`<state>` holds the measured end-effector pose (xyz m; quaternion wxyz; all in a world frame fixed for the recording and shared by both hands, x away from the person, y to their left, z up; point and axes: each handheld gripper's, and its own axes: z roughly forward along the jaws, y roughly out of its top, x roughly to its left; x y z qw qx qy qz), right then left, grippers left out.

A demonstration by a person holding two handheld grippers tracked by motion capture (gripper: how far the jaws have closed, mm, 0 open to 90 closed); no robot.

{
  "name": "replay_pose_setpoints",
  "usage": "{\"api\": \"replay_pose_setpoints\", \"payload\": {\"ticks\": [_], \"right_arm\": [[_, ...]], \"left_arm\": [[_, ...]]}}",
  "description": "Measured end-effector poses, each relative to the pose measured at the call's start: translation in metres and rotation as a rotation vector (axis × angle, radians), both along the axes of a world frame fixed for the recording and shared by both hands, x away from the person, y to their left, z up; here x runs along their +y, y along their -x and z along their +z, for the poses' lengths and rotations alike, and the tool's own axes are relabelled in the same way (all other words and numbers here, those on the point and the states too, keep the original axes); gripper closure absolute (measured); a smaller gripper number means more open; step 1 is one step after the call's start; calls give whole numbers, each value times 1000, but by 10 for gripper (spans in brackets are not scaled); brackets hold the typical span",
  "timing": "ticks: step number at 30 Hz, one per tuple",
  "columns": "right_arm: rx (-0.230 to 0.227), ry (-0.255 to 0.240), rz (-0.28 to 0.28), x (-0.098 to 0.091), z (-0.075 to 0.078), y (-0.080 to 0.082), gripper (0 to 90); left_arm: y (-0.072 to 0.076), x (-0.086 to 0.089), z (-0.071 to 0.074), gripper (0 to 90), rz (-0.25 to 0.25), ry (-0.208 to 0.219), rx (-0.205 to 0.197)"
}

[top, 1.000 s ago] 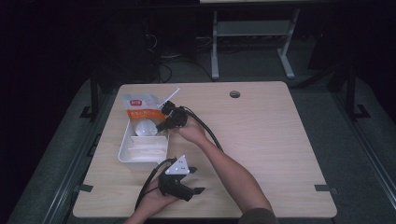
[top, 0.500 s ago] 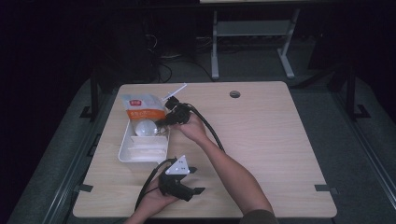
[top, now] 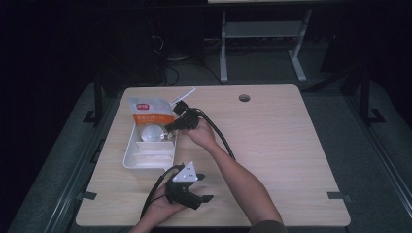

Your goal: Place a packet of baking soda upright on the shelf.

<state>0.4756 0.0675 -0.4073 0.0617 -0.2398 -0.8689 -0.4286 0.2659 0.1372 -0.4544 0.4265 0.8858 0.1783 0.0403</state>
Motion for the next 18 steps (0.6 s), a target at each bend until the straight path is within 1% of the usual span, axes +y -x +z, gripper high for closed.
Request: {"api": "replay_pose_setpoints", "payload": {"ticks": [3,5,9,13,16,18], "right_arm": [[-1,-9,4,-1,2,1,825],[2,-11,6,-2,3,2,816],[-8,-32,6,-9,9,4,781],[-13,-38,5,-15,12,6,765],[-9,-52,6,-21,14,7,745],[-7,-51,3,-26,16,8,739]], "left_arm": [[0,0,0,237,0,0,0],[-1,0,0,237,0,0,-1],[-1,0,0,235,1,1,0],[0,0,0,235,1,5,-2],[0,0,0,235,2,2,1],[0,-1,0,235,2,1,2]]}}
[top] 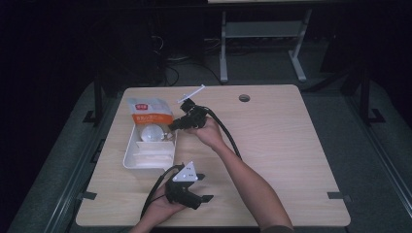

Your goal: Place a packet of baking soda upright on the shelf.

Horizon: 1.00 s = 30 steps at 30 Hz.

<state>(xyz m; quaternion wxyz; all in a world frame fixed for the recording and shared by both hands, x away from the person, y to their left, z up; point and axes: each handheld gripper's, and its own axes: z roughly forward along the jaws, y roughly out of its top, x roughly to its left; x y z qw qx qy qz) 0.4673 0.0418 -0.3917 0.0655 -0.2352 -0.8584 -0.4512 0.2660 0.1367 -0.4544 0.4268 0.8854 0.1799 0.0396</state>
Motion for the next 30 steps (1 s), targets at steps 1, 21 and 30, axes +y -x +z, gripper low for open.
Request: {"api": "replay_pose_setpoints", "payload": {"ticks": [1,21,30], "right_arm": [[0,3,-2,-2,1,1,733],[-18,-30,-47,-49,13,9,684],[-9,-43,-66,-73,14,13,669]], "left_arm": [[0,0,0,235,0,0,0],[-2,1,0,236,4,6,3],[-2,2,0,236,10,6,2]]}}
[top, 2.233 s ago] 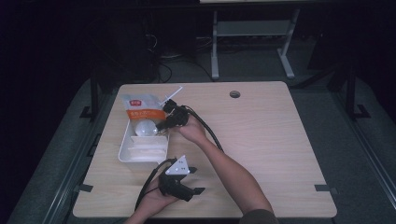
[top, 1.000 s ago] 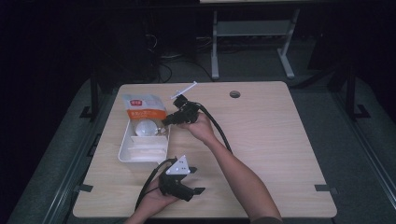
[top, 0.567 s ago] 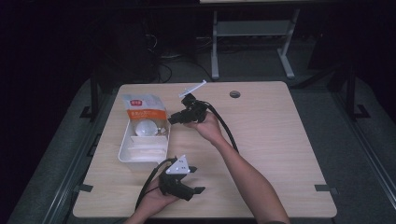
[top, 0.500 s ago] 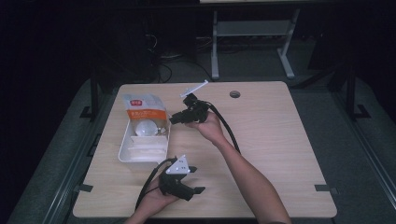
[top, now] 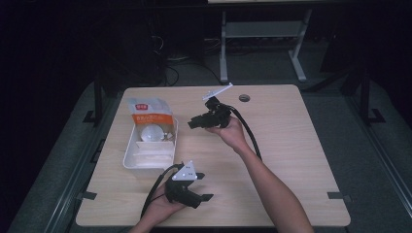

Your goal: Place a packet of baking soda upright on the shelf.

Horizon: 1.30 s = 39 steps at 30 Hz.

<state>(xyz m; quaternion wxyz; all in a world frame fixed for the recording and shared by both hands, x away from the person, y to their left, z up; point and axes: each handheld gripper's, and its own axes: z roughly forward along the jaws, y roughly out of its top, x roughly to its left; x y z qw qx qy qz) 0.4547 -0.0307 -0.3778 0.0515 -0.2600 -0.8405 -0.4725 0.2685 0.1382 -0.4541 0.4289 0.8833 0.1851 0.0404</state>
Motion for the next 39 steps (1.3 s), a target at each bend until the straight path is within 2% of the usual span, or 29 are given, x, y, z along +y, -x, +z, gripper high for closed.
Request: {"api": "replay_pose_setpoints", "payload": {"ticks": [12,17,25,39], "right_arm": [[-5,-10,-27,-26,3,6,658],[9,-24,-29,-37,5,8,635],[7,-33,-40,-52,9,13,600],[9,-45,-69,-85,7,25,566]], "left_arm": [[-1,1,0,236,3,1,2],[-1,2,0,236,10,7,6],[-1,1,0,236,12,5,7],[0,1,0,236,7,-2,3]]}}
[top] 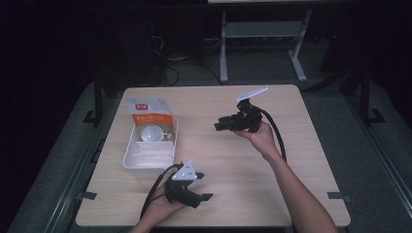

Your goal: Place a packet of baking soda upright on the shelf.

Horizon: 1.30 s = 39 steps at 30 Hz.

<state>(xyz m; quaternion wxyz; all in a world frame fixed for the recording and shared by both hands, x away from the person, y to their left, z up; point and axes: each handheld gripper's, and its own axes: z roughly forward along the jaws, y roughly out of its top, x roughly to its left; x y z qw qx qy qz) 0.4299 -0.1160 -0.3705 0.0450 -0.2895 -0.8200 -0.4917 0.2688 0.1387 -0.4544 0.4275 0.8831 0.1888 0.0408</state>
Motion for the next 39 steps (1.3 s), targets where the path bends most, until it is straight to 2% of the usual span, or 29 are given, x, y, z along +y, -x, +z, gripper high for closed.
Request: {"api": "replay_pose_setpoints", "payload": {"ticks": [20,23,39], "right_arm": [[15,-2,-30,-35,-4,15,542],[28,0,-28,-39,-5,17,535],[32,-5,-49,-58,-11,29,518]], "left_arm": [[0,0,0,236,3,2,-2],[0,0,0,235,6,3,-2],[-1,1,1,231,15,7,-4]]}}
